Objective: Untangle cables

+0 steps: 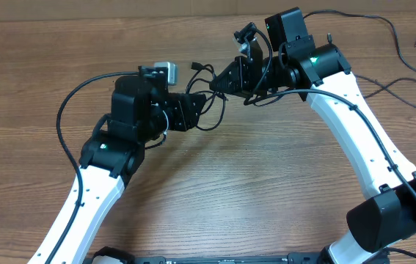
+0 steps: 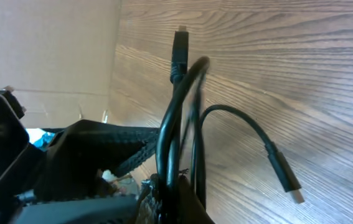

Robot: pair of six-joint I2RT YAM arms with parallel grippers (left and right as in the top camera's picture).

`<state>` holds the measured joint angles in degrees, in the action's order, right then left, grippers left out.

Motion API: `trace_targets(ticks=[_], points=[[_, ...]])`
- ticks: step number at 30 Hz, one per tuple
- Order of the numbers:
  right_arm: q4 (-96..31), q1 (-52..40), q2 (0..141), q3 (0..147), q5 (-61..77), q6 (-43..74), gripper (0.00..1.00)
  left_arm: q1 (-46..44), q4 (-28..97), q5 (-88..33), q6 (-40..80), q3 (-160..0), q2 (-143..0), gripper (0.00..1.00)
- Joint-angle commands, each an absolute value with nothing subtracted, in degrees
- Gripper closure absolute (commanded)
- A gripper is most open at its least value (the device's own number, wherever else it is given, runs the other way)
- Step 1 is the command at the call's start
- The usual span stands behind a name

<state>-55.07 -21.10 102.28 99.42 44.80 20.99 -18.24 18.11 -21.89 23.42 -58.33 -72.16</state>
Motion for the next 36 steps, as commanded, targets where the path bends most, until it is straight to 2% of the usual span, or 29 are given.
trace_targets(ticks=[1,6,14,19,28,36], points=[[-54.83,-21.37,101.47,100.14,48.16,21.23,0.96,-18.09,17.98,-24.08,12.14,-59.42,-72.38,0.44],[-56.12,-21.37,101.47,100.14,48.27,21.21,0.96,-18.11,18.11,-24.27,2.2,-59.42,-72.36,0.46],[-55.83,-20.91,101.47,100.14,44.97,21.74,0.96,-18.09,18.85,-30.28,-4.86,-59.42,-71.31,0.49],[-55.68,-19.88,101.47,100.14,45.32,24.03,0.96,-18.06,20.62,-28.71,-8.91,-59.42,-69.6,0.48],[-56.38,-20.16,101.47,100.14,48.84,23.94,0.96,-18.06,20.71,-15.99,-9.04,-59.42,-69.47,0.48],[-55.9,-20.23,101.47,100.14,52.73,24.01,0.96,-18.09,20.73,-19.33,-9.26,-59.42,-69.67,0.46]])
